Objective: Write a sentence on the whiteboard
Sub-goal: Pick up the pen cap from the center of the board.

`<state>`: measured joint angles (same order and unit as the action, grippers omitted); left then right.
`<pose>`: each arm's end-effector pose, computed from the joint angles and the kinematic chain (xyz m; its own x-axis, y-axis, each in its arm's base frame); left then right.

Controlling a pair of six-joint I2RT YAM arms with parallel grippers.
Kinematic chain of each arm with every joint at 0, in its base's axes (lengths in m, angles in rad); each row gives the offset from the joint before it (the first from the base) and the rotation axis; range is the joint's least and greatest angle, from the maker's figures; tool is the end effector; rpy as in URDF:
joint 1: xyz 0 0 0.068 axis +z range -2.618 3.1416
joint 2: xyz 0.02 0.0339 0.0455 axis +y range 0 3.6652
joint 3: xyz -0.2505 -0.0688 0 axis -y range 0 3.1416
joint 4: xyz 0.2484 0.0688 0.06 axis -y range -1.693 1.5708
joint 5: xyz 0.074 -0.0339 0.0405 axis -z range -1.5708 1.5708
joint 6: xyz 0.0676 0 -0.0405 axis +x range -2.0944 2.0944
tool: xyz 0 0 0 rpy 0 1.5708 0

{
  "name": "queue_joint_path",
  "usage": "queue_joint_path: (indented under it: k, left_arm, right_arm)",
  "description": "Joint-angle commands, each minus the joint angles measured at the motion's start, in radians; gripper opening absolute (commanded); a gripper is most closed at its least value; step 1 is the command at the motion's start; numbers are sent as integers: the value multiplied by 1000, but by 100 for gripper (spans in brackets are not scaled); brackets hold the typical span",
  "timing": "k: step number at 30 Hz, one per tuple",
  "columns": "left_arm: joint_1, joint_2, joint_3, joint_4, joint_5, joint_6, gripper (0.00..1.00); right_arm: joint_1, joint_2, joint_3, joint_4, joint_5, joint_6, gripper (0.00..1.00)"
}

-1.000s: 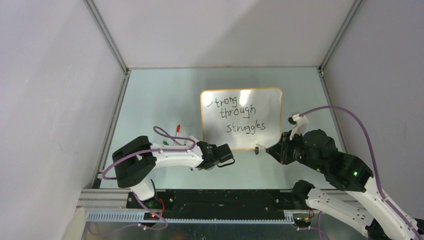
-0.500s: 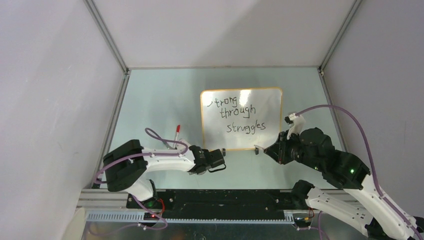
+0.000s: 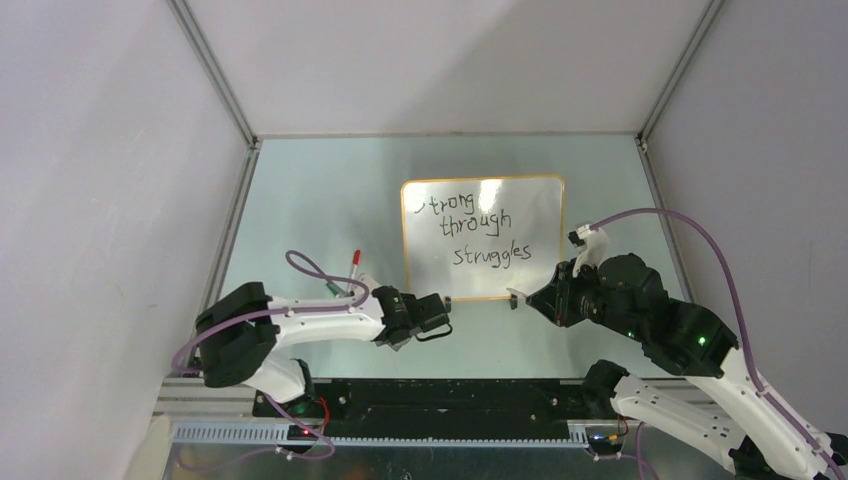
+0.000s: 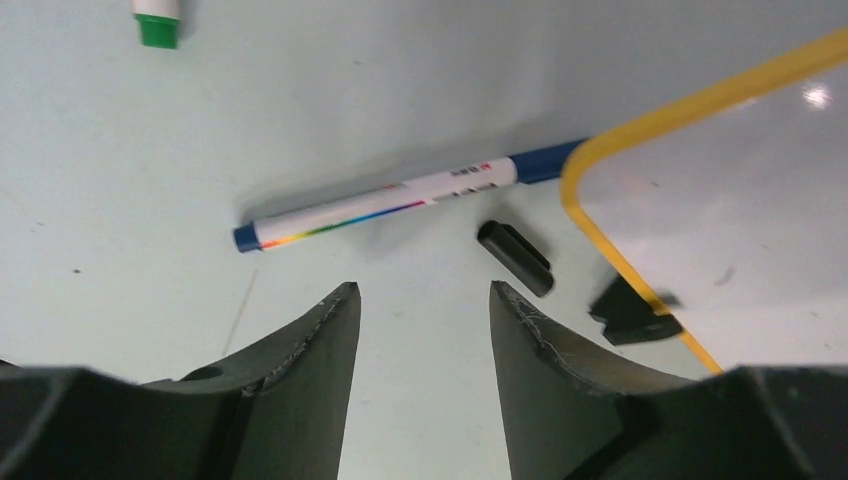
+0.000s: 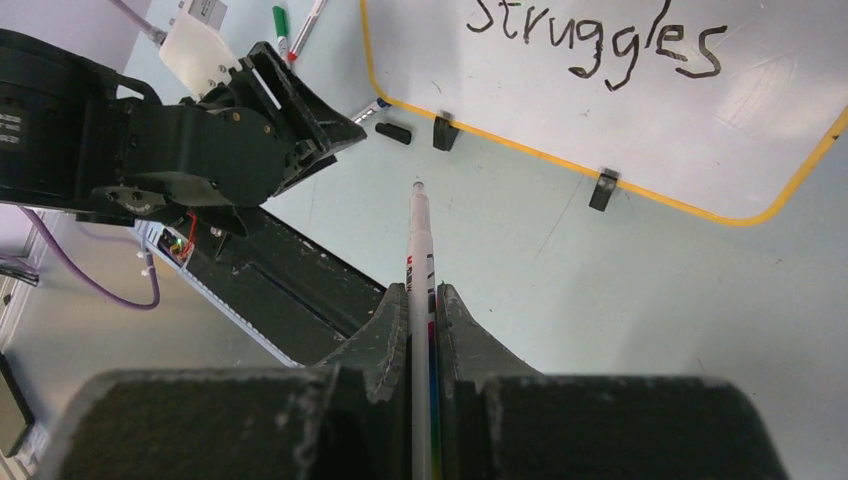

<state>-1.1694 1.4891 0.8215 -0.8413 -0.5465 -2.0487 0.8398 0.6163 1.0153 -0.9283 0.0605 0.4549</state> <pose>0.1261 -0.2071 0.1250 -0.5078 -0.7452 -0.4321 -0.7022 0.6487 -0.2935 0.0987 0.1039 0.3386 -0.6140 -0.0278 -0.7888 -0.4882 0.7987 0.3518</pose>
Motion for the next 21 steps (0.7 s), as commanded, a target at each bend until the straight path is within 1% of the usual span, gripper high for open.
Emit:
queue_joint_path:
  k: [1, 5, 12, 21]
  left_arm:
    - [-8, -39, 65, -15, -32, 17, 57]
    - [-6, -6, 106, -32, -47, 14, 57]
    - [10, 88, 170, -36, -20, 2, 56]
    - [71, 205, 212, -28, 33, 28, 54]
  right_arm:
    - [-8, -11, -1, 34, -8, -11, 0]
    - [-12, -16, 0, 30, -10, -14, 0]
    - [-21, -32, 0, 26, -14, -18, 0]
    - [-36, -55, 1, 22, -19, -28, 0]
